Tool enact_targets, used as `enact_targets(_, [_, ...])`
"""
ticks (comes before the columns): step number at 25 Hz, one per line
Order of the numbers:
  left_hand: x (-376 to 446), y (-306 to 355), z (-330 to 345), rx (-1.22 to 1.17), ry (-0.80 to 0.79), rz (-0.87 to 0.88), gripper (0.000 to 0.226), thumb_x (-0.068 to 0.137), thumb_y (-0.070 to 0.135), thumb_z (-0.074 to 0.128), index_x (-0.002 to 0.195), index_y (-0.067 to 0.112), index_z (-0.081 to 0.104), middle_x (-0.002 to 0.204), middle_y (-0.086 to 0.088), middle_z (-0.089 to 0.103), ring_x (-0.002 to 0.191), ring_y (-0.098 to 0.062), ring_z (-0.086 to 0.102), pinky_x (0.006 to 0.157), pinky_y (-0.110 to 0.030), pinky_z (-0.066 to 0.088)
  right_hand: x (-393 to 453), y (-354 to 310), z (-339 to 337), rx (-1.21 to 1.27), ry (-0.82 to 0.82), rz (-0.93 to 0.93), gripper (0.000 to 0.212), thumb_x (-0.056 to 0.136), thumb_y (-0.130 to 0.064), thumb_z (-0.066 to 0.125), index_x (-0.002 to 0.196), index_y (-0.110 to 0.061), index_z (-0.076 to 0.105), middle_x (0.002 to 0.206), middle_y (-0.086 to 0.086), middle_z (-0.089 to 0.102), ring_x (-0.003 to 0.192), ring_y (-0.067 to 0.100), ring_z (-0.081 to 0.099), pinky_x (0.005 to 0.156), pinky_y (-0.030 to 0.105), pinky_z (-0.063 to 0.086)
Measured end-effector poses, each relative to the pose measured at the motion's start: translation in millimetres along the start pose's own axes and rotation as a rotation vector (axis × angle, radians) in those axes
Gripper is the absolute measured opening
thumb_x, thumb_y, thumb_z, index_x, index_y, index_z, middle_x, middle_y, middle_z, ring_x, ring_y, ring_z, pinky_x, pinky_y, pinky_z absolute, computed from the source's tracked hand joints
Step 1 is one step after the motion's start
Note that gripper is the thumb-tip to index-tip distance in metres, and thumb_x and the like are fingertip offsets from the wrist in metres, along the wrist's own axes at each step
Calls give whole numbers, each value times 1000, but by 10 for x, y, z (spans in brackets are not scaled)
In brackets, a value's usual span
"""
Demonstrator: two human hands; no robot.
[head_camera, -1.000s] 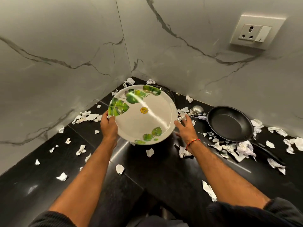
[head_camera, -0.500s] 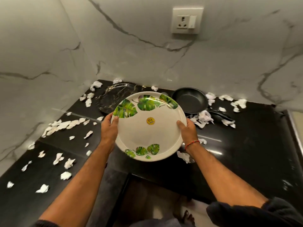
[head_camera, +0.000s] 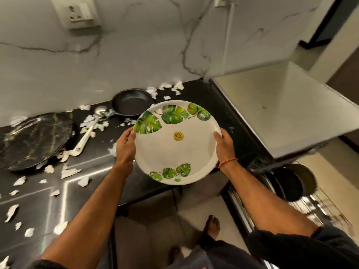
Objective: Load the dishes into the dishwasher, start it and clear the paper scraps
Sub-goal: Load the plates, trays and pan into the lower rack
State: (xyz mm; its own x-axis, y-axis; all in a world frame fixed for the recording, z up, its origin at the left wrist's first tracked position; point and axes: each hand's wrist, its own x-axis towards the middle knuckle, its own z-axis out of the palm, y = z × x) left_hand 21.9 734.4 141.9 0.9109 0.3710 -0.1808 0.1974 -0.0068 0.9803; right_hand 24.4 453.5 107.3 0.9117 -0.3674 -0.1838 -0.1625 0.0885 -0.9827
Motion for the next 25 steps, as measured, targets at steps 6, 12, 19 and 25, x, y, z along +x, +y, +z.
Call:
enact_targets(6, [-547,21,1022,60,-353,22,18,105,23,52,110,32,66,97,10,74,80,-7,72,66,-33,60,-230,118,-1391,7,308,-26,18,92,-6,54,101,-18,64,89,5,65,83,24,59,73,36,51])
enact_targets(12, [-1312,-18,2374,233,-591,149,18,101,23,60,118,21,64,98,8,73,78,-2,72,63,-29,61,-589,243,-3002,67,542,-6,18,94,-5,54,109,-7,64,91,7,65,78,22,59,61,25,50])
enact_targets(19, [-2478,-267,4128,459,-734,316,14,96,16,66,110,16,63,92,1,70,78,-11,63,62,-19,48,-1119,404,-5051,-8,718,23,28,85,5,59,104,-16,59,88,7,67,79,27,62,73,41,54])
enact_targets(25, [-3102,-417,5339,566,-840,415,15,90,11,72,96,19,61,100,-2,73,89,-15,67,75,-21,55,-1235,447,-6079,-85,908,17,29,83,0,59,105,-18,63,94,4,70,82,22,67,62,35,59])
